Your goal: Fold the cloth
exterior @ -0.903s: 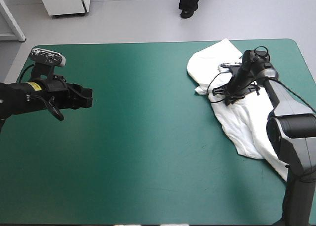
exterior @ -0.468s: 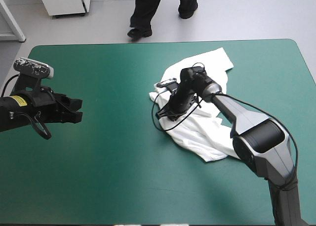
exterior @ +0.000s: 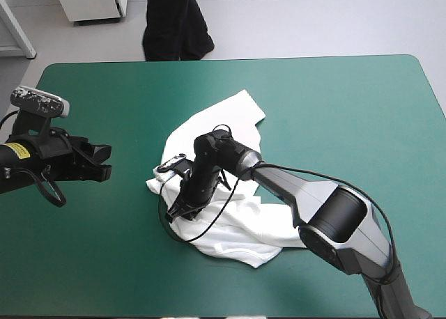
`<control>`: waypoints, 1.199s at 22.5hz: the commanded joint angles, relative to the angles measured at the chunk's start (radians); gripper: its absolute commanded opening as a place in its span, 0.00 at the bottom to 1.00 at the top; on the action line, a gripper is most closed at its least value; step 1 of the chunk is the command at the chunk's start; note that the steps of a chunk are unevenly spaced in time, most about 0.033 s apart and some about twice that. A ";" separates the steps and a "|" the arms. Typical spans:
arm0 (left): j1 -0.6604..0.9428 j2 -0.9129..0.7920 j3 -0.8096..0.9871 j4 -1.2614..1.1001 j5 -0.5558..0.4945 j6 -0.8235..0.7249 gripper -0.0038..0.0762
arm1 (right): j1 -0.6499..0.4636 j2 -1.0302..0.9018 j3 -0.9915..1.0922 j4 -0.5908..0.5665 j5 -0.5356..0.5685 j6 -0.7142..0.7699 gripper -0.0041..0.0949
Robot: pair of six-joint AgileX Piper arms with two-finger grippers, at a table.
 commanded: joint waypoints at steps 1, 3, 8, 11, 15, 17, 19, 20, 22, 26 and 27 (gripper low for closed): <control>-0.002 -0.012 -0.031 -0.032 -0.036 -0.010 0.49 | 0.024 -0.026 -0.043 0.030 0.028 -0.013 0.03; -0.002 -0.012 -0.031 -0.032 -0.034 -0.010 0.49 | 0.008 -0.026 -0.066 0.034 0.028 -0.002 0.08; -0.002 -0.012 -0.031 -0.034 -0.021 -0.010 0.49 | -0.071 -0.110 -0.070 0.001 0.030 0.076 0.74; -0.002 -0.025 -0.031 -0.063 -0.016 -0.011 0.49 | -0.117 -0.225 -0.070 -0.092 0.030 0.081 0.67; -0.002 -0.051 -0.017 0.004 0.029 -0.060 0.49 | -0.181 -0.435 -0.031 -0.244 0.030 0.087 0.66; -0.002 -0.046 -0.017 0.087 0.029 -0.062 0.49 | -0.192 -0.559 0.063 -0.412 0.030 0.104 0.66; -0.002 -0.028 -0.017 0.129 0.029 -0.099 0.49 | -0.205 -0.645 0.162 -0.519 0.030 0.131 0.66; -0.002 -0.023 -0.010 0.134 0.029 -0.095 0.49 | -0.213 -0.678 0.205 -0.550 0.030 0.140 0.66; -0.002 -0.010 0.013 0.143 0.029 -0.092 0.49 | -0.237 -0.760 0.311 -0.590 0.030 0.169 0.66; -0.002 0.031 0.092 0.157 0.029 -0.092 0.49 | -0.298 -0.895 0.475 -0.592 0.030 0.171 0.66; -0.002 0.050 0.114 0.157 0.029 -0.092 0.49 | -0.312 -0.924 0.509 -0.592 0.030 0.171 0.66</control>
